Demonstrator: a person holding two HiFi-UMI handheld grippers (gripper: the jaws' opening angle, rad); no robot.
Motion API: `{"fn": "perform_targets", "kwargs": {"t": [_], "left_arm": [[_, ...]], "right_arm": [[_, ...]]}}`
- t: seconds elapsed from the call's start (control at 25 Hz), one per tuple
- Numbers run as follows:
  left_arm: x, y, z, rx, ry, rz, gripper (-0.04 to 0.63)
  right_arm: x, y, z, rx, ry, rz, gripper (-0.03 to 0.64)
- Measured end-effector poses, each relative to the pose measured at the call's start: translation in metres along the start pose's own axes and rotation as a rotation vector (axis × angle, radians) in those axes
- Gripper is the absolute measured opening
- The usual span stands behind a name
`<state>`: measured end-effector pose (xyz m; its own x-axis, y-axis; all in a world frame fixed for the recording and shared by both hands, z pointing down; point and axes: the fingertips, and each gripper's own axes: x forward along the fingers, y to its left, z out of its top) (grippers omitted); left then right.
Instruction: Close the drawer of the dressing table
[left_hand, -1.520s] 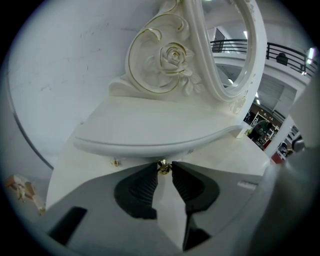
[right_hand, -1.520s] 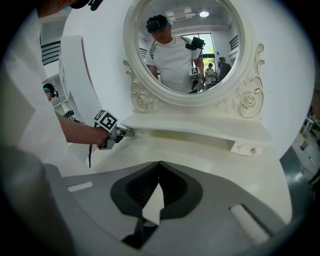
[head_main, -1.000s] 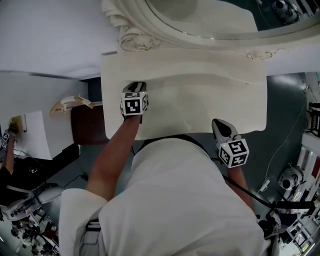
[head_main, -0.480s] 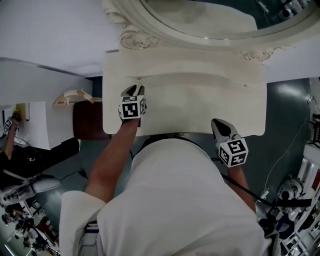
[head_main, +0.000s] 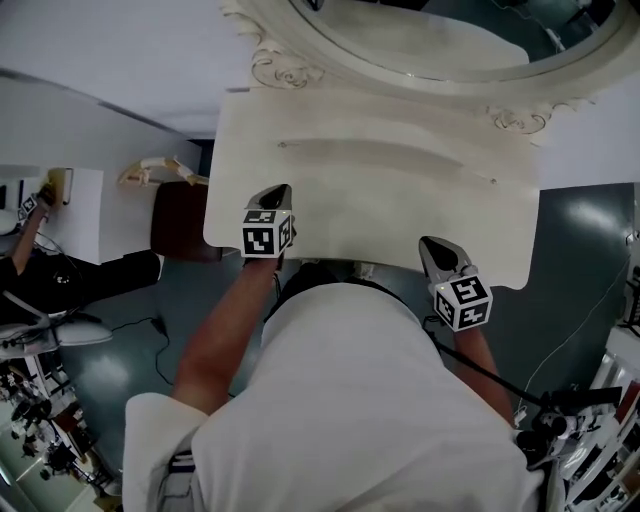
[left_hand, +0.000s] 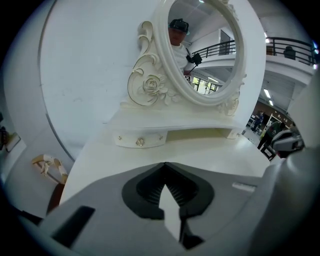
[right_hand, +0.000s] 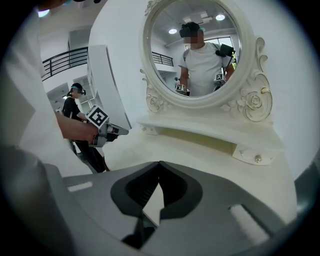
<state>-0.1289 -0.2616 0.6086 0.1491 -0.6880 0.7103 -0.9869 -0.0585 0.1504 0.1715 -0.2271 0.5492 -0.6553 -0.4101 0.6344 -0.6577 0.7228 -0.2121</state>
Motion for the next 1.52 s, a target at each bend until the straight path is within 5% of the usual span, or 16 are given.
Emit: {"fn": "perform_targets", "kwargs": {"t": [0.12, 0.32, 0.68, 1.08, 1.52], "left_arm": [[-0.014, -0.025, -0.008, -0.014, -0.011, -0.03, 0.003], [-0.041, -0.087, -0.02, -0.006, -0.03, -0.211, 0.003], [-0.088, -0.148, -0.022, 0.089, -0.038, -0.409, 0.003], [-0.162, -0.138, -0.046, 0.212, -0.082, -0.495, 0.003], [-0.238, -0.088, -0.104, 0.212, -0.108, -0.516, 0.003]], "right_arm": [[0.003, -0.004, -0.012, -0.013, 0.012, 0.046, 0.002], [0.008, 0.0, -0.026, -0.046, 0.029, 0.105, 0.002], [-0.002, 0.022, -0.016, -0.079, 0.0, 0.088, 0.002], [0.003, 0.097, -0.023, -0.101, -0.001, 0.058, 0.002], [-0.008, 0.193, -0.041, -0.127, -0.007, 0.019, 0.002]]}}
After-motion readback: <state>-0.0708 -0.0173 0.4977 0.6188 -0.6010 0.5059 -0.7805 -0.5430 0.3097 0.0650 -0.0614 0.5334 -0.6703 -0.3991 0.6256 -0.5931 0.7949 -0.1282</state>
